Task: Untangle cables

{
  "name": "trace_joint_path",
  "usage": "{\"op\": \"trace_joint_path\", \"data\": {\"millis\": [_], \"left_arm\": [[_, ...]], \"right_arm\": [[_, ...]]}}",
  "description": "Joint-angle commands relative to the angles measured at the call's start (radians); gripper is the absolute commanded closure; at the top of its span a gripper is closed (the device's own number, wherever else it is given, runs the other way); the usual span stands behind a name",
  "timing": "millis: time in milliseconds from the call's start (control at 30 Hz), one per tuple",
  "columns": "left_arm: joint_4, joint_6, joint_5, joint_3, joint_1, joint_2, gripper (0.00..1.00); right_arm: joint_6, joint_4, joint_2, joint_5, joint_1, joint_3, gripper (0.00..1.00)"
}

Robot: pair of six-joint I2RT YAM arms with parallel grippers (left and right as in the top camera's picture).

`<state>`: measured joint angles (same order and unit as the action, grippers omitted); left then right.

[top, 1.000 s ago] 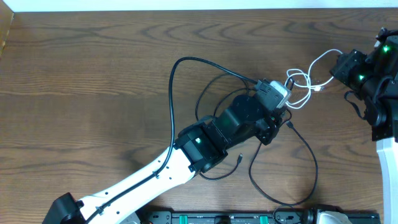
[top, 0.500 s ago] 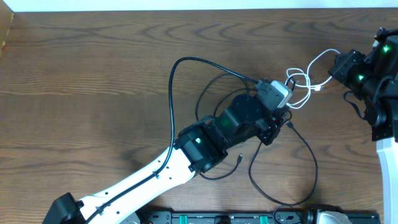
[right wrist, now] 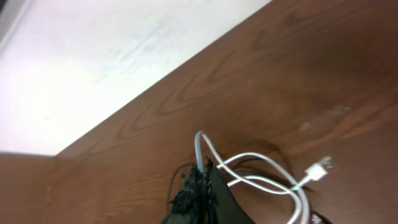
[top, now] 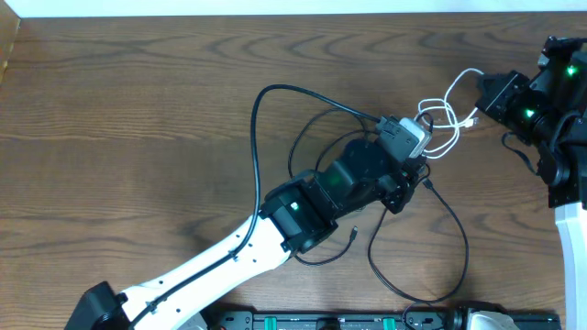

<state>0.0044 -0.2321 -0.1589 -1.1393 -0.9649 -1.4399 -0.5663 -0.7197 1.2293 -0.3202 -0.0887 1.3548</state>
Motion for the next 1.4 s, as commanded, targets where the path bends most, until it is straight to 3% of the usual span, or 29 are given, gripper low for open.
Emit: {"op": "trace_joint_path", "data": {"millis": [0, 467, 600, 800, 967, 1167, 1267, 1367], "left_arm": [[0.003, -0.019, -0.013, 0.006, -0.001, -0.031, 0.92], [0.026, -0.051, -0.027, 0.006, -0.003, -0.038, 0.92], [0.089, -0.069, -0.122, 0.006, -0.003, -0.038, 0.92], [0.104, -0.116, -0.135, 0.006, -0.003, -0.038, 0.92], [0.177, -0.166, -0.347, 0.006, -0.003, -0.038, 0.92], [0.076, -0.136, -0.205, 0.006, 0.000, -0.037, 0.92], [0.093, -0.177, -0.256, 0.006, 0.000, -0.029, 0.92], [0.095, -0.132, -0.233, 0.006, 0.005, -0.003, 0.93]], "right_arm": [[-0.005, 0.005, 0.002, -0.075, -0.001, 0.017, 0.99], [-0.043, 0.028, 0.002, -0.225, 0.001, 0.017, 0.99], [-0.042, 0.028, 0.002, -0.183, 0.014, 0.017, 0.99], [-0.038, 0.028, 0.010, -0.095, 0.018, 0.017, 0.99], [-0.038, 0.028, 0.047, -0.085, 0.018, 0.017, 0.99], [-0.035, 0.028, 0.097, -0.061, 0.018, 0.017, 0.99], [-0.015, 0.027, 0.110, -0.018, 0.018, 0.017, 0.99], [-0.007, 0.024, 0.111, 0.026, 0.018, 0.017, 0.99]]}}
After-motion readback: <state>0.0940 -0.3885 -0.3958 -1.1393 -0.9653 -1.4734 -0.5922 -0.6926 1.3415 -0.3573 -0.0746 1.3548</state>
